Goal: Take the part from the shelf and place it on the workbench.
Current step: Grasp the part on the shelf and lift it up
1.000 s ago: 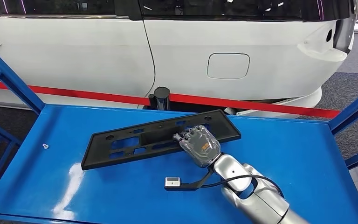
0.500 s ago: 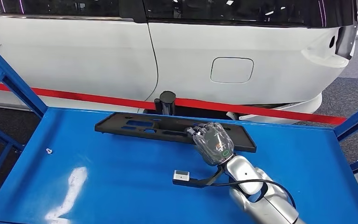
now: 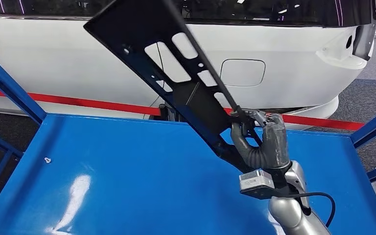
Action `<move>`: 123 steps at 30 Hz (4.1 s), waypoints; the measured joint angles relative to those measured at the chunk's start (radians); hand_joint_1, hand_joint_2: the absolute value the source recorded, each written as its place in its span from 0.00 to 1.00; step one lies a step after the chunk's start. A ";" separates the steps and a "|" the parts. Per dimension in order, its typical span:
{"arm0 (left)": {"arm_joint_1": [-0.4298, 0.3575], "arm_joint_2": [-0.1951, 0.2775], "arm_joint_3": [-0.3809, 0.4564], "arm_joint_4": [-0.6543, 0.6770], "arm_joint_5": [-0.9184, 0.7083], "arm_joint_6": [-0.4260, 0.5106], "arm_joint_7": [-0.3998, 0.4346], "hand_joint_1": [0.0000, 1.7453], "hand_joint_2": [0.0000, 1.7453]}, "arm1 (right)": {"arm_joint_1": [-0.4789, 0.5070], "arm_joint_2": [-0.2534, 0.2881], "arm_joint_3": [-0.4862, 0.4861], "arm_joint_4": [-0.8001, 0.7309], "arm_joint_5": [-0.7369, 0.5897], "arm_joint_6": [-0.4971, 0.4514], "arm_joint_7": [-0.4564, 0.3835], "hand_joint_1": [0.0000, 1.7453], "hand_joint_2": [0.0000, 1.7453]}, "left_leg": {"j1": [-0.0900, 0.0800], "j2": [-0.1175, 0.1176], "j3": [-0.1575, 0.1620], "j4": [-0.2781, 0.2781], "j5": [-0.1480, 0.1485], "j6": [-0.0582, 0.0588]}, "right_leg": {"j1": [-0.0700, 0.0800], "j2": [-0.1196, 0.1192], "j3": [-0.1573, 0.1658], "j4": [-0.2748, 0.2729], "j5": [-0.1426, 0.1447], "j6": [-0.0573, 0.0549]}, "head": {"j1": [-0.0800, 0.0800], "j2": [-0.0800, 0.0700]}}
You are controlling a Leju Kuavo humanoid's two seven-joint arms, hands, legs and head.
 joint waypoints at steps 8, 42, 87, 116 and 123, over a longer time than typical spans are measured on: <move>0.003 -0.003 0.001 0.000 0.011 0.002 -0.005 0.00 1.00 | 0.042 -0.001 -0.078 -0.098 -0.428 0.102 -0.132 1.00 1.00 | 0.001 0.000 0.002 -0.002 0.000 0.000 | 0.001 0.000 0.001 0.000 0.000 0.000 | 0.000 0.000; 0.002 -0.008 0.025 0.001 0.033 -0.044 -0.028 0.00 1.00 | 0.181 0.134 -0.270 -0.270 -0.872 0.455 -0.109 1.00 1.00 | 0.030 -0.006 -0.003 -0.007 0.032 -0.034 | -0.051 0.014 0.057 0.022 -0.061 0.054 | 0.008 0.000; 0.001 -0.011 0.026 0.001 0.033 -0.034 -0.032 0.00 1.00 | 0.201 0.154 -0.261 -0.274 -0.785 0.460 -0.135 1.00 1.00 | -0.012 -0.001 0.085 -0.028 -0.032 0.010 | -0.017 -0.009 0.007 -0.008 0.023 0.025 | 0.008 0.000; 0.012 -0.021 0.061 0.004 0.063 -0.021 -0.049 0.00 1.00 | 0.232 0.144 -0.142 -0.171 -0.819 0.514 -0.128 1.00 1.00 | -0.003 0.001 0.097 -0.019 -0.025 -0.006 | -0.012 -0.014 0.020 -0.027 0.017 0.008 | 0.006 0.000; 0.015 -0.008 0.064 0.008 0.053 -0.022 -0.049 0.00 1.00 | 0.236 0.166 -0.116 -0.155 -0.812 0.512 -0.110 1.00 1.00 | -0.011 0.015 0.024 -0.055 0.042 0.051 | -0.015 -0.010 -0.054 0.143 -0.117 0.009 | 0.012 0.000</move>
